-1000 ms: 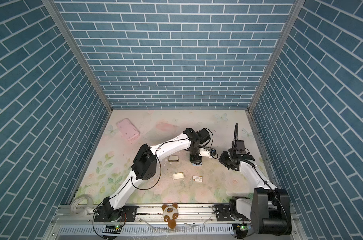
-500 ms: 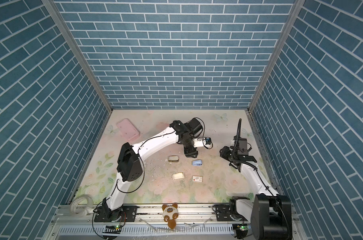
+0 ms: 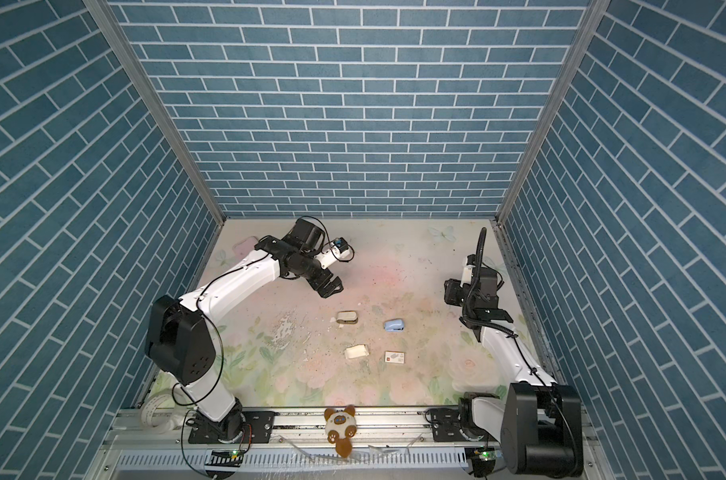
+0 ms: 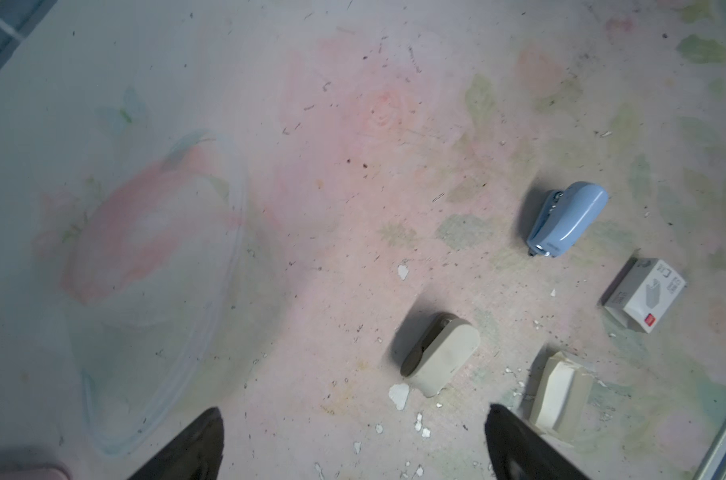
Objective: Load the staples into the stapler
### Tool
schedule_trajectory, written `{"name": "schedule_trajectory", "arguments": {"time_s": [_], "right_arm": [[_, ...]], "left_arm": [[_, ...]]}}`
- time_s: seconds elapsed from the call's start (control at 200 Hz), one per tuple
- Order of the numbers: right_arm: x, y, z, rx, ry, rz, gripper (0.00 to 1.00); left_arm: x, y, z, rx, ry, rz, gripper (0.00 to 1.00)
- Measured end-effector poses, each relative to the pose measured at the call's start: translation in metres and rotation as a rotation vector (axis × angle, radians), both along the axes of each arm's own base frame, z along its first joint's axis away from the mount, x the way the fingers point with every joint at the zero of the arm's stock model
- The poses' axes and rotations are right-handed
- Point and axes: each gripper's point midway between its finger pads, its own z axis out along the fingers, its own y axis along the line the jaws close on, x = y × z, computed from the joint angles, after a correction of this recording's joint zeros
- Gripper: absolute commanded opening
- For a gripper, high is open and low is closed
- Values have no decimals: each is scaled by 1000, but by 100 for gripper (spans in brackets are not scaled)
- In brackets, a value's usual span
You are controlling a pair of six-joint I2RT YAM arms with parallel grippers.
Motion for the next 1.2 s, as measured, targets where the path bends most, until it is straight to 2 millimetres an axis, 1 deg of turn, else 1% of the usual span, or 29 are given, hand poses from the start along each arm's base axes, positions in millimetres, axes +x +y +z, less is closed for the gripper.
{"name": "schedule_trajectory", "arguments": {"time_s": [0.095, 0.19, 0.285, 0.34, 0.47, 0.535, 0.62, 0.715, 0.815, 0.94, 1.005, 1.115, 1.15, 1.2], "right_arm": [[7, -14, 6, -82, -59, -35, 49], [10, -29, 5, -145, -95, -79, 51], [14, -43, -5, -183, -106, -119, 51], [17, -49, -17, -193, -103, -135, 51], [13, -54, -51, -198, -76, -148, 51], [10, -55, -60, -197, -75, -150, 51], [11, -56, -59, -194, -105, -150, 52], [19, -57, -47, -188, -165, -150, 52], [25, -58, -41, -185, -208, -149, 52], [30, -57, -43, -182, -229, -145, 52], [29, -58, -48, -181, -236, -146, 53], [24, -58, -62, -183, -227, -149, 54], [22, -58, -66, -183, -216, -149, 55], [23, -59, -67, -183, -216, -150, 55]], "left_arm": [[6, 28, -16, -23, 8, 93, 100], [14, 60, -28, -74, -12, 207, 100], [20, 87, -35, -137, -58, 310, 100], [22, 98, -38, -168, -96, 355, 100], [24, 115, -42, -222, -237, 415, 99], [20, 122, -44, -239, -301, 441, 100], [20, 134, -40, -257, -380, 480, 100], [24, 148, -26, -277, -475, 522, 100], [28, 162, -14, -297, -545, 558, 100], [35, 193, -5, -321, -582, 640, 100], [33, 204, -3, -327, -584, 663, 100], [22, 208, -7, -344, -611, 667, 99], [17, 208, -14, -346, -611, 664, 100], [13, 207, -27, -342, -594, 664, 100]]}}
